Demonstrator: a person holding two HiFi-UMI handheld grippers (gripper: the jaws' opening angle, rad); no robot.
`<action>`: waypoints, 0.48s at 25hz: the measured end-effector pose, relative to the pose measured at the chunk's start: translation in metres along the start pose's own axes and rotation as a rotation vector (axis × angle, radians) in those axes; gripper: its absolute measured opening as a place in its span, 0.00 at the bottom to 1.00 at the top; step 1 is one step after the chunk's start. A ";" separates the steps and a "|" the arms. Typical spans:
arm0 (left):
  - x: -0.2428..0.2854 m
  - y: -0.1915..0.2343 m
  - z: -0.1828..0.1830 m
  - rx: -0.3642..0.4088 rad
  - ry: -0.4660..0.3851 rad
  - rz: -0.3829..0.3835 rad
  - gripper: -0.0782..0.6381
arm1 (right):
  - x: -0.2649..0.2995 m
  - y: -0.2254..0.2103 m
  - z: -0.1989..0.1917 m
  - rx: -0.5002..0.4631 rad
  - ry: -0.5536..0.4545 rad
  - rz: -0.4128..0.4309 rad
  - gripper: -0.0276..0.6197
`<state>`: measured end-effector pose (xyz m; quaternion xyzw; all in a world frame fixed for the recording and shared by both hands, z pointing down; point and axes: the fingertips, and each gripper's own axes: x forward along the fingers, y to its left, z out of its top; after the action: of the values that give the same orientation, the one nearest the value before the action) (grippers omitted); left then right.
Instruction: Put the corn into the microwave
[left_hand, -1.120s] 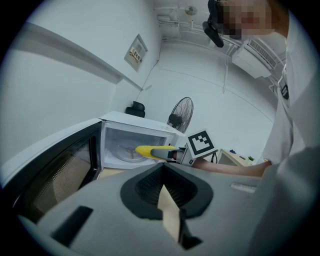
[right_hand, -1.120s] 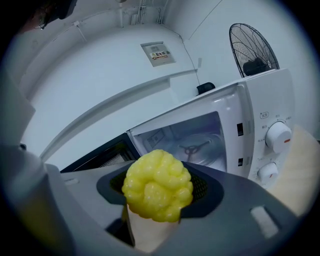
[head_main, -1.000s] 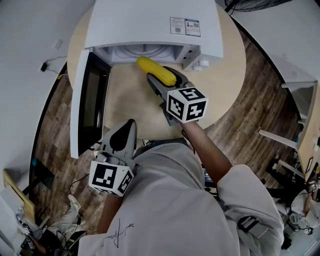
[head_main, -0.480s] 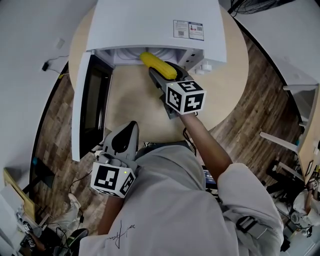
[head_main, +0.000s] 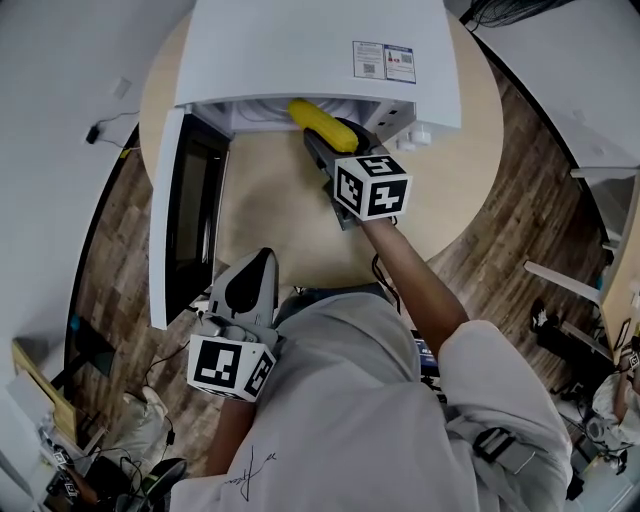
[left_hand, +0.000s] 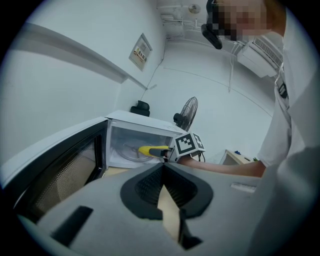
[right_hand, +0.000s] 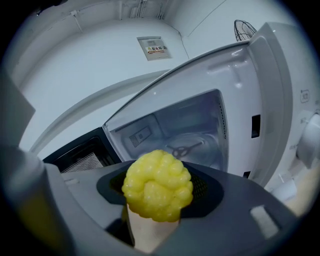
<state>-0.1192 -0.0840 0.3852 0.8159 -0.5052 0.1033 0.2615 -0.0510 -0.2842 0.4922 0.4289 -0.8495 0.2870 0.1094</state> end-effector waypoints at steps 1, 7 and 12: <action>0.000 0.000 0.000 -0.006 -0.004 0.000 0.09 | 0.002 0.000 0.001 -0.003 -0.003 -0.002 0.45; 0.004 0.001 -0.001 -0.022 -0.007 -0.003 0.10 | 0.013 0.002 0.001 -0.026 0.005 -0.004 0.45; 0.007 0.004 0.002 -0.028 -0.006 -0.001 0.09 | 0.022 -0.002 0.004 -0.028 0.009 -0.017 0.45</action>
<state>-0.1200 -0.0921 0.3881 0.8126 -0.5070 0.0936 0.2716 -0.0623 -0.3025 0.4993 0.4333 -0.8492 0.2760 0.1218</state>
